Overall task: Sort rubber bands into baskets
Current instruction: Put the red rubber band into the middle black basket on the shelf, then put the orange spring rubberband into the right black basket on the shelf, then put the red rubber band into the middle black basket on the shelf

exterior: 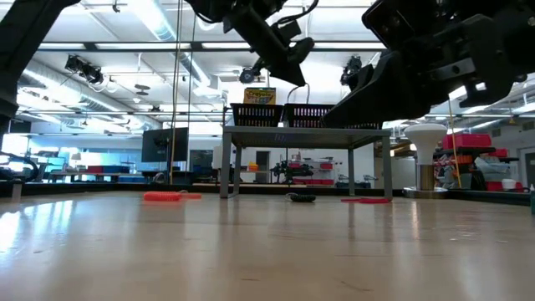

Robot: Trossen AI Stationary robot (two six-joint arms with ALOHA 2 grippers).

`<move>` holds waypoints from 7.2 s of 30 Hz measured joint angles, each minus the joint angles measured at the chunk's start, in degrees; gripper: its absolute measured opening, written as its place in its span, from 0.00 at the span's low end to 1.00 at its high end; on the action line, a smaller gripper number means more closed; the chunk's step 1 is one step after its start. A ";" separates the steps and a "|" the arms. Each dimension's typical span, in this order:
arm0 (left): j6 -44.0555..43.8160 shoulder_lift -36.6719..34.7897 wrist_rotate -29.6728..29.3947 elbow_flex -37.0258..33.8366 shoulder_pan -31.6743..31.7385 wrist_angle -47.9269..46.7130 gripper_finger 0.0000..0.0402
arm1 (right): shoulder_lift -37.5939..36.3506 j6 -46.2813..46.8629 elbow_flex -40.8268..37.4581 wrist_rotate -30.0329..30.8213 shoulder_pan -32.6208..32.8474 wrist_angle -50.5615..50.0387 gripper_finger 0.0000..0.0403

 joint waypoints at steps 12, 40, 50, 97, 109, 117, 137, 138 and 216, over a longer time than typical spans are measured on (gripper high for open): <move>0.50 -2.31 1.52 0.04 -1.05 -7.24 0.43 | 0.00 0.00 0.00 0.00 0.00 0.25 0.07; 9.83 -6.88 -15.06 -11.23 -15.09 -38.90 0.05 | 0.00 0.66 0.00 -0.02 -2.47 0.52 0.07; -0.01 -28.52 -4.56 -48.30 -21.32 -18.00 0.02 | 0.00 0.64 0.00 -0.02 -2.47 0.49 0.07; -18.07 -28.68 0.77 -75.40 -21.00 34.23 0.05 | 0.17 3.79 0.00 0.00 -2.47 0.37 0.07; -22.64 -14.54 -19.02 -81.98 -30.75 83.65 0.04 | 5.80 17.18 -0.02 23.67 -3.17 6.11 0.11; -21.89 5.34 -20.77 -73.45 -30.95 102.14 0.04 | 5.84 25.97 0.00 26.56 -3.10 11.39 0.31; -12.19 11.87 -19.18 -63.97 -33.79 105.51 0.04 | 5.92 28.60 0.00 24.90 -9.76 17.59 0.42; -12.06 11.87 -19.18 -63.95 -33.79 105.53 0.04 | 5.92 28.23 0.00 24.20 -9.86 17.69 0.41; -10.47 -9.75 -20.75 -88.83 -31.43 92.31 0.16 | -24.76 12.76 27.64 10.81 -38.95 -71.97 0.27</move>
